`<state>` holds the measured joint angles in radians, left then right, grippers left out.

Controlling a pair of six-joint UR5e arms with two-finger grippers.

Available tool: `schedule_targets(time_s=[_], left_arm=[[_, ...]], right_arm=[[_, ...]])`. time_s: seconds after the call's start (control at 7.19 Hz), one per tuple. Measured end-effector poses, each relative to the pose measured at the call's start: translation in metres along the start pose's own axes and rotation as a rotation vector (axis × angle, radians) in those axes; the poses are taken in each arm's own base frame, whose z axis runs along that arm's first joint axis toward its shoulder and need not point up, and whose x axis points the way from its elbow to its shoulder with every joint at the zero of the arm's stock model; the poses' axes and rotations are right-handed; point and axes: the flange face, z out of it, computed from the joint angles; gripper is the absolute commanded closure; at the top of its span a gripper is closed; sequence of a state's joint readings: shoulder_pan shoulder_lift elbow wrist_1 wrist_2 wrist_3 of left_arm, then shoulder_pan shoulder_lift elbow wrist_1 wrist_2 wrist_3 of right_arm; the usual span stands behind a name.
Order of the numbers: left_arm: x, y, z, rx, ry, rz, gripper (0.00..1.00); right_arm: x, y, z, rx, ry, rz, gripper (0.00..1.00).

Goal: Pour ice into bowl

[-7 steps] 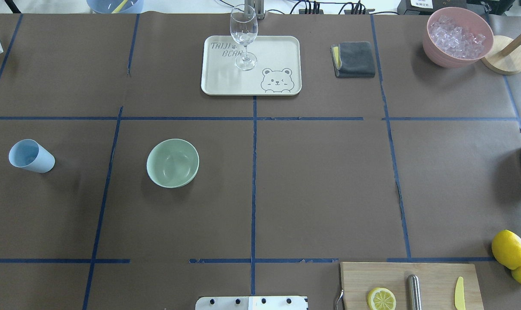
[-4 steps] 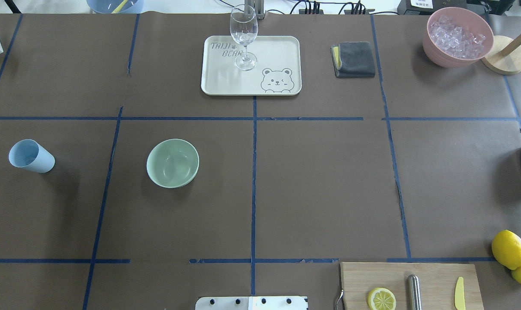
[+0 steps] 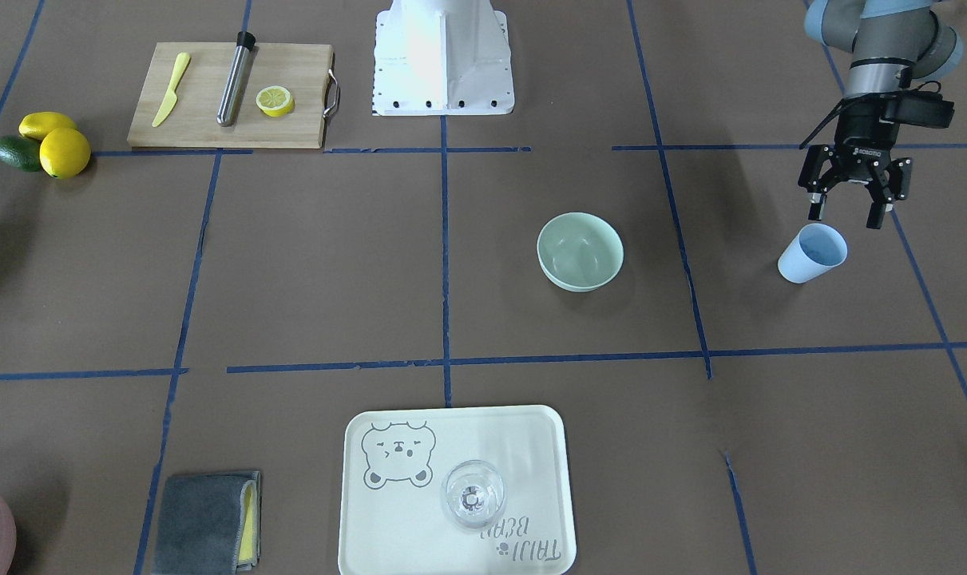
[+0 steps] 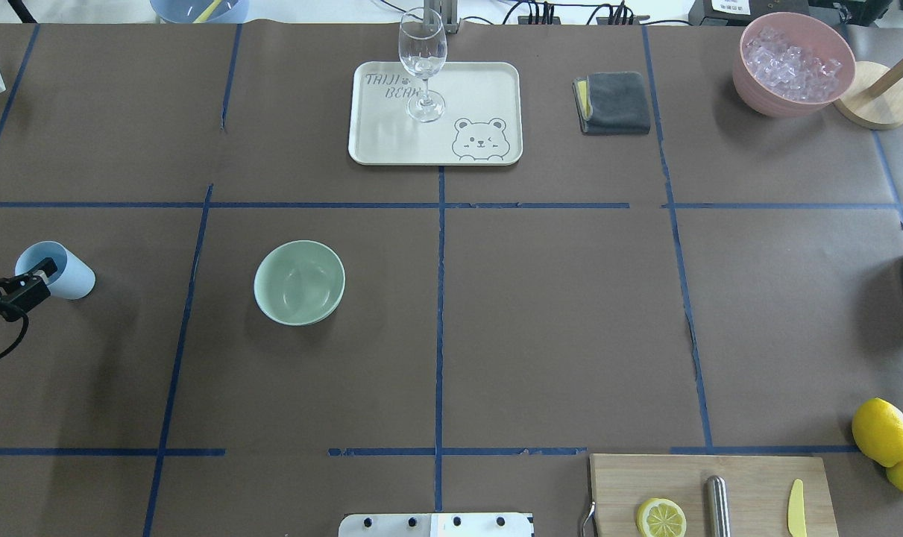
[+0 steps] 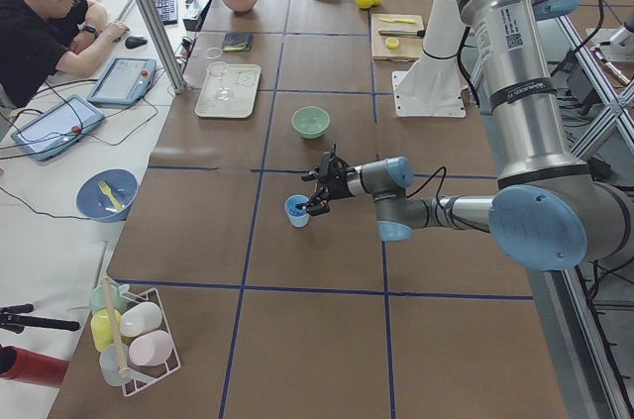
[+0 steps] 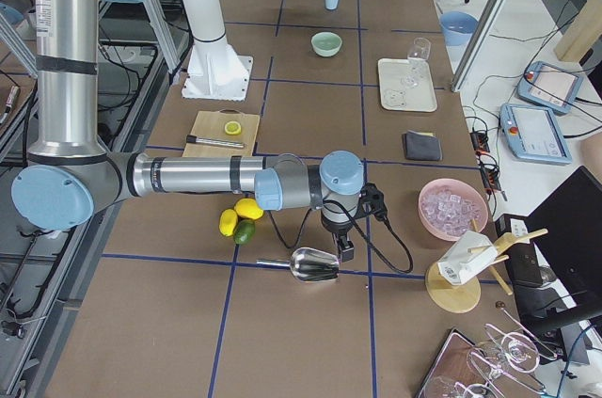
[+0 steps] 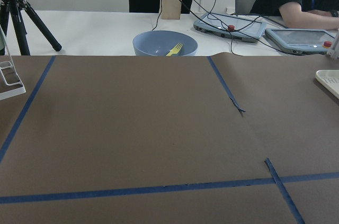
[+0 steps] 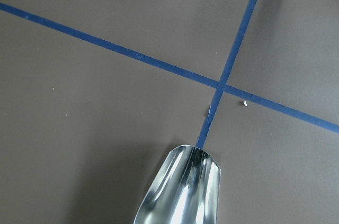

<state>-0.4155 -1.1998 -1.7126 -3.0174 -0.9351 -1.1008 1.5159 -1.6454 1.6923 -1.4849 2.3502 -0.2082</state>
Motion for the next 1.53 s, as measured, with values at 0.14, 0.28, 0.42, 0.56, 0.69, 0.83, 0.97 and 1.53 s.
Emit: schedule_targets(time_s=[0.14, 0.28, 0.42, 0.56, 0.69, 0.83, 0.97, 1.53], left_arm=[[0.0, 0.017, -0.002, 0.02, -0.017, 0.012, 0.0], [-0.003, 0.031, -0.002, 0.037, -0.034, 0.025, 0.0], [-0.005, 0.042, -0.003, 0.049, -0.045, 0.033, 0.0], [-0.007, 0.049, -0.003, 0.056, -0.053, 0.038, 0.0], [-0.01, 0.054, -0.002, 0.06, -0.059, 0.04, 0.0], [-0.012, 0.058, 0.0, 0.067, -0.067, 0.038, 0.0], [-0.012, 0.061, 0.004, 0.078, -0.072, 0.037, 0.0], [-0.003, 0.083, 0.029, 0.08, -0.078, 0.05, 0.0]], right_arm=[[0.0, 0.0, 0.001, -0.001, 0.0, 0.001, 0.0], [0.001, 0.001, 0.001, -0.002, 0.0, 0.002, 0.0], [0.001, 0.001, 0.001, -0.003, 0.0, 0.003, 0.0], [0.001, 0.001, 0.002, -0.003, -0.001, 0.003, 0.0], [0.001, 0.002, 0.002, -0.004, -0.001, 0.004, 0.0], [0.001, 0.002, 0.002, -0.004, -0.001, 0.004, 0.0], [0.002, 0.001, 0.002, -0.004, 0.0, 0.003, 0.0], [0.001, 0.0, 0.001, -0.003, 0.002, 0.001, 0.0]])
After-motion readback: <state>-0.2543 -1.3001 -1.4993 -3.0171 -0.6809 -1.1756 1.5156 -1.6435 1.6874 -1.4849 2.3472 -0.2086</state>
